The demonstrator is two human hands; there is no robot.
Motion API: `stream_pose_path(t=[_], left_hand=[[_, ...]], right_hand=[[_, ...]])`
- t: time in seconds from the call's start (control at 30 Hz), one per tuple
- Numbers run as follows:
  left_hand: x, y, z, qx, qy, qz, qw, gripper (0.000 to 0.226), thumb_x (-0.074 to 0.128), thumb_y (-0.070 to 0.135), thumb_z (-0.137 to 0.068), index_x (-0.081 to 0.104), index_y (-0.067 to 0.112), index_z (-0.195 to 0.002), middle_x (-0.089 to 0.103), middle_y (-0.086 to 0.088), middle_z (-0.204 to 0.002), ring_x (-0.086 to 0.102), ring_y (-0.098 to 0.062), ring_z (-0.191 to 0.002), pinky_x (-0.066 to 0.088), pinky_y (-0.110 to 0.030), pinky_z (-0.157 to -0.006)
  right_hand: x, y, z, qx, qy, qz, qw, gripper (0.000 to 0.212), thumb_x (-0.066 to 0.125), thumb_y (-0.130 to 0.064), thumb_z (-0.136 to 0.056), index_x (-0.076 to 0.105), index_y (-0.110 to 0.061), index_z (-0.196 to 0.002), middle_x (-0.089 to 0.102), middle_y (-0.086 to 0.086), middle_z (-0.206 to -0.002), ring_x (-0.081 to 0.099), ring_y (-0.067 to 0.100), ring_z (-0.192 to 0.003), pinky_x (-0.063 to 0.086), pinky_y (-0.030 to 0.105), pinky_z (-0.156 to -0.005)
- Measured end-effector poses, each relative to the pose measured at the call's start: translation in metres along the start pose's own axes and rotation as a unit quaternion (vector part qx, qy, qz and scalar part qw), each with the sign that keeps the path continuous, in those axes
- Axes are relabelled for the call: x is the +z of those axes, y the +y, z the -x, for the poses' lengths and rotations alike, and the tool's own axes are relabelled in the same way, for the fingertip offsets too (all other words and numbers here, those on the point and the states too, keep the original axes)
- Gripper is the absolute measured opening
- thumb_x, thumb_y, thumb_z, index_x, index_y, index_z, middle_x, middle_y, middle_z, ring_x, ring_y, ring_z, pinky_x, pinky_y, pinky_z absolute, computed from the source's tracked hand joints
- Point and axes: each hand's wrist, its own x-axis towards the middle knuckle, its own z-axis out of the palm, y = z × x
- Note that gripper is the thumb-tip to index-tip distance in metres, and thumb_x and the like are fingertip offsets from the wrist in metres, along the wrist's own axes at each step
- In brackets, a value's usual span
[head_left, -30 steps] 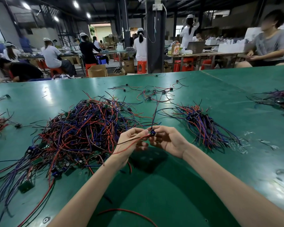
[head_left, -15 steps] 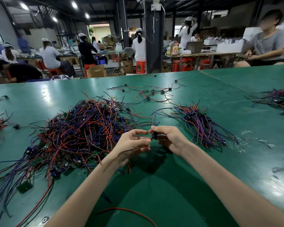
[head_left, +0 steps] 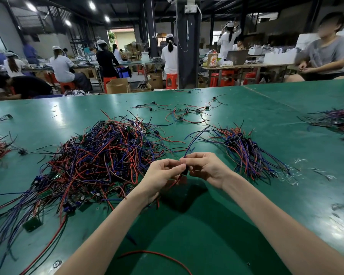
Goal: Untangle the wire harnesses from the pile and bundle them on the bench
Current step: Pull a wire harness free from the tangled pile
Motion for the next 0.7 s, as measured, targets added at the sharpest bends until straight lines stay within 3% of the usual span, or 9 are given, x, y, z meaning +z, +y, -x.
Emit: stream_pose_path(t=[0.2,0.43,0.7], left_hand=[[0.004,0.003,0.003,-0.010,0.004,0.011,1.000,0.005,0.062,-0.002,-0.087,0.066,0.000,-0.088,0.067,-0.007,-0.065,0.061,-0.012,-0.051,0.054,-0.022,-0.052],[0.007,0.007,0.005,-0.022,-0.017,-0.004,1.000,0.015,0.055,-0.006,-0.089,0.068,-0.001,-0.090,0.056,-0.005,-0.060,0.053,-0.013,-0.046,0.056,-0.028,-0.053],[0.003,0.004,0.004,-0.033,-0.008,-0.044,0.998,0.020,0.050,-0.003,-0.089,0.066,0.006,-0.079,0.063,0.005,-0.062,0.050,-0.015,-0.062,0.060,-0.037,-0.062]], right_hand=[[-0.001,0.001,-0.003,-0.025,0.058,-0.023,0.998,0.009,0.073,-0.004,-0.078,0.065,-0.003,-0.072,0.059,0.001,-0.054,0.049,0.006,-0.043,0.046,0.017,-0.045],[-0.021,-0.009,-0.011,-0.045,0.166,-0.078,0.982,0.014,0.075,-0.009,-0.077,0.065,-0.003,-0.068,0.063,0.001,-0.051,0.048,0.006,-0.038,0.045,0.016,-0.042],[-0.038,-0.013,-0.015,-0.074,0.219,-0.091,0.969,0.017,0.080,-0.014,-0.072,0.066,-0.004,-0.076,0.065,-0.001,-0.055,0.051,0.006,-0.043,0.046,0.018,-0.042]])
